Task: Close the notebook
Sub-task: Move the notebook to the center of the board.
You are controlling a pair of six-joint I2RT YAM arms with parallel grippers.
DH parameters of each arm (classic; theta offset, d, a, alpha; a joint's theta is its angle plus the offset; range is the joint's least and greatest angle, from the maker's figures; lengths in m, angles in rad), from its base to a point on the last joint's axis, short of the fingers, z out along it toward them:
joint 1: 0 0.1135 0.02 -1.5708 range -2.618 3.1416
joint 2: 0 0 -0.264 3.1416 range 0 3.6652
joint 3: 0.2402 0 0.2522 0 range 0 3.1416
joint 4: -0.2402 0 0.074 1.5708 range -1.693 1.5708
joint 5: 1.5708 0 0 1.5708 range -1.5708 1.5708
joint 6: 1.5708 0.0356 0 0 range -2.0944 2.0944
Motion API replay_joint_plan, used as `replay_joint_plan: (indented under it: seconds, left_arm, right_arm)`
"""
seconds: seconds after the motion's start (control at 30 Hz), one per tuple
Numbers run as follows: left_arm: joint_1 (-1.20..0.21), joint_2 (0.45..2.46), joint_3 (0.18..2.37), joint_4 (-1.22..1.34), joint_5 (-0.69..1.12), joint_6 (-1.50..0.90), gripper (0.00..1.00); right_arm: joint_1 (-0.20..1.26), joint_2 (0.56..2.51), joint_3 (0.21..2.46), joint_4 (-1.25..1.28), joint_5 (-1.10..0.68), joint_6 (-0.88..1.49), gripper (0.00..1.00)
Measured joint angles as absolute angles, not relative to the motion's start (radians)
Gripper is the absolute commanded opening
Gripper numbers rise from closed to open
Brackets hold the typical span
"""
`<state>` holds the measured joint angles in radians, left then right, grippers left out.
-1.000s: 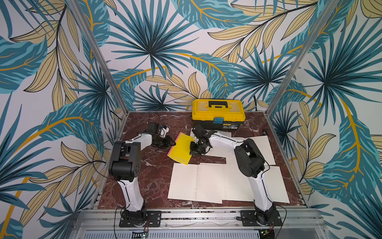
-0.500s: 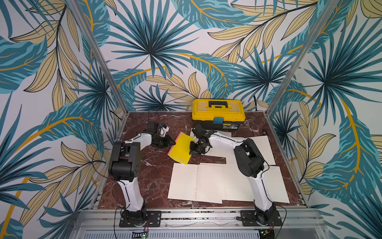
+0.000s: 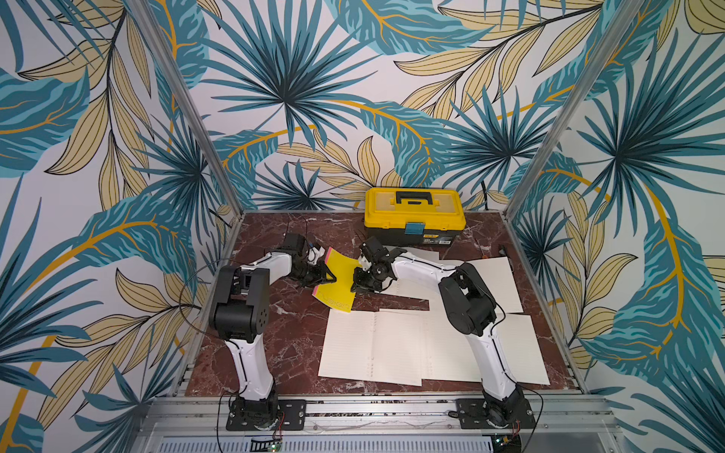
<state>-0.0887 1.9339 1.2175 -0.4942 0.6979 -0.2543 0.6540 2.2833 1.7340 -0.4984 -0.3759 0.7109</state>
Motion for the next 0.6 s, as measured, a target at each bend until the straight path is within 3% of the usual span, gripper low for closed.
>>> replay_joint_plan:
  seconds: [0.3, 0.6]
  left_arm:
    - [-0.056, 1.934, 1.218, -0.505, 0.683, -0.279, 0.09]
    - [-0.047, 1.934, 1.31, -0.561, 0.659, -0.276, 0.08]
  right_arm:
    - [0.658, 2.283, 1.72, -0.444, -0.39, 0.71, 0.26]
    - [0.67, 2.242, 1.661, -0.402, -0.39, 0.694, 0.31]
